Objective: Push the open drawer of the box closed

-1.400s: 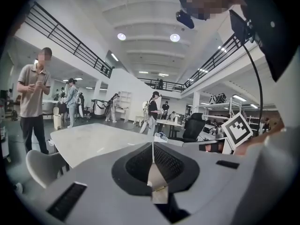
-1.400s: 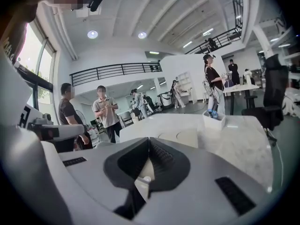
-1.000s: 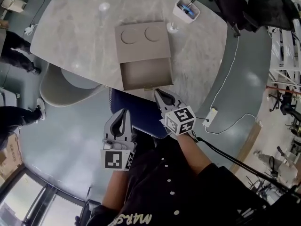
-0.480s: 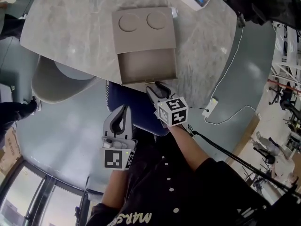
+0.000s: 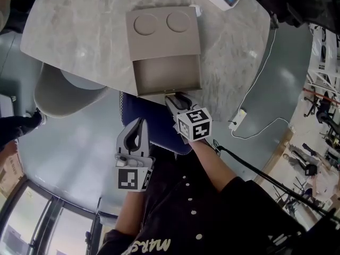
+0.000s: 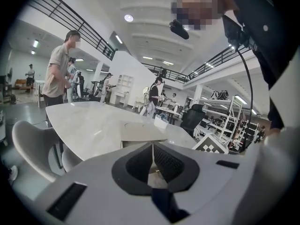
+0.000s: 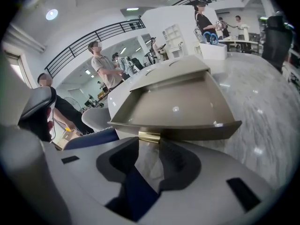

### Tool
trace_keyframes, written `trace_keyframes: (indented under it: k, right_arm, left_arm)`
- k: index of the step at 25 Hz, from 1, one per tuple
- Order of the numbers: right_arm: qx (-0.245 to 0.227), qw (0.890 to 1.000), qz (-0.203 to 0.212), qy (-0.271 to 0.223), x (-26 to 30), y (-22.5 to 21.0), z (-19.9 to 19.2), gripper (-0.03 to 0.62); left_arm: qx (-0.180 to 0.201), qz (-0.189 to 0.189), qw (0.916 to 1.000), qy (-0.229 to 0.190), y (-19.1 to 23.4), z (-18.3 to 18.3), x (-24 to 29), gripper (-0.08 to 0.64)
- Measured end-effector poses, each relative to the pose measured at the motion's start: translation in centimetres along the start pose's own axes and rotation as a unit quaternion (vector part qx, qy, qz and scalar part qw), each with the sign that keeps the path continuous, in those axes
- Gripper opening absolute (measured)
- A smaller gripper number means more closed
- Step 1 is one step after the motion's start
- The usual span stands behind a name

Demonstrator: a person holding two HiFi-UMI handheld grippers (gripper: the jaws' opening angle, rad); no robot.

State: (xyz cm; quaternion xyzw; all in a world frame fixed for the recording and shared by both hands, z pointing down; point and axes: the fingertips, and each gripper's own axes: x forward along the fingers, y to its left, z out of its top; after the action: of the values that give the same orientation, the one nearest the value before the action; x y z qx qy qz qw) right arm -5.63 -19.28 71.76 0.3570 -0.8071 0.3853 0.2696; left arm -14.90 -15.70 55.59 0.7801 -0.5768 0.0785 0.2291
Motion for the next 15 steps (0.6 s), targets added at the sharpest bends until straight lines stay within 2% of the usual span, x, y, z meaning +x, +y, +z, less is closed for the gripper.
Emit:
trace_keyframes:
  k: [15]
  right_arm:
    - [0.008,1.000,-0.006,-0.016,-0.3,-0.3,1.5,0.124]
  left_arm:
    - [-0.002,-0.001,1.0000,0.001,0.0,0.3,0.5,0.017]
